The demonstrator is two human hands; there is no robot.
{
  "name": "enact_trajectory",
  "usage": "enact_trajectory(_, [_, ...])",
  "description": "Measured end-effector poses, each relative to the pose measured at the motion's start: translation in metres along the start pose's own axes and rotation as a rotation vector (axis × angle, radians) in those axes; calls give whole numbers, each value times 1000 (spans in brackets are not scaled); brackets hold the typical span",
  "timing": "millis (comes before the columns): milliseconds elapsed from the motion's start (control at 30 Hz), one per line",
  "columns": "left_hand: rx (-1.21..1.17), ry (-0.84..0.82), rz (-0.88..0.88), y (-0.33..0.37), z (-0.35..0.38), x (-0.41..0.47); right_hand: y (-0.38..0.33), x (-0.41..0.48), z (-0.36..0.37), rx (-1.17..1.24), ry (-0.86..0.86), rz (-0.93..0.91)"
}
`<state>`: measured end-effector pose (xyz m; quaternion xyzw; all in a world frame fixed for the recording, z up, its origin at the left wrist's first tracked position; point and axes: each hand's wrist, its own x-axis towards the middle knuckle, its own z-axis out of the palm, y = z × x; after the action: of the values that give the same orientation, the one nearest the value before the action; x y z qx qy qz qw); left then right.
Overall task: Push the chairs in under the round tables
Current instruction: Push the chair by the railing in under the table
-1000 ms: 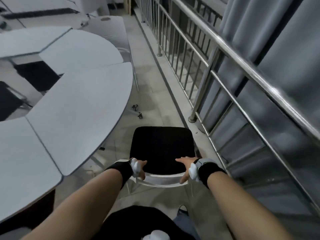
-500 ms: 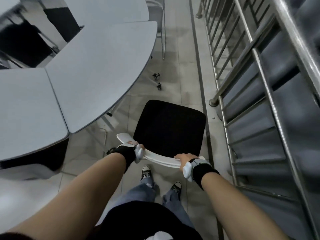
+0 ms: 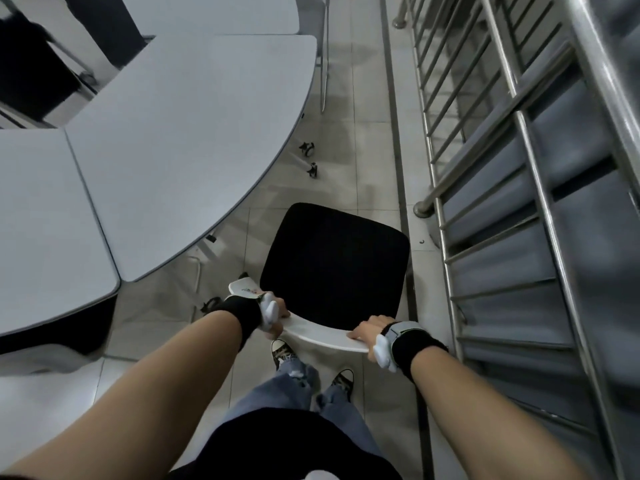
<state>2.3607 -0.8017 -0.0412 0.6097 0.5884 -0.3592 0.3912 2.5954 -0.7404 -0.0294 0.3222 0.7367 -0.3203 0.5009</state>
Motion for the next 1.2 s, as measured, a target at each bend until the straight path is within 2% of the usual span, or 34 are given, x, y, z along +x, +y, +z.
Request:
enact_trajectory(267, [-1,60,128,-19,-15,18,-6,-12,-39,-60,-51,21])
enact_trajectory(400, [-35,67,89,-23,-23,27,-5,-10,-55,-27,-5,97])
enact_trajectory(600, [-78,120,45,-21,-32,41,14,-6,-87,-96,6,82])
enact_trajectory(1000, [-306,82,-101,0,-59,51,64,25,-140,-424,-30,-113])
enact_trajectory(1200, [-507,106,-160,23,-69,55,87,36,-179,-517,-21,-117])
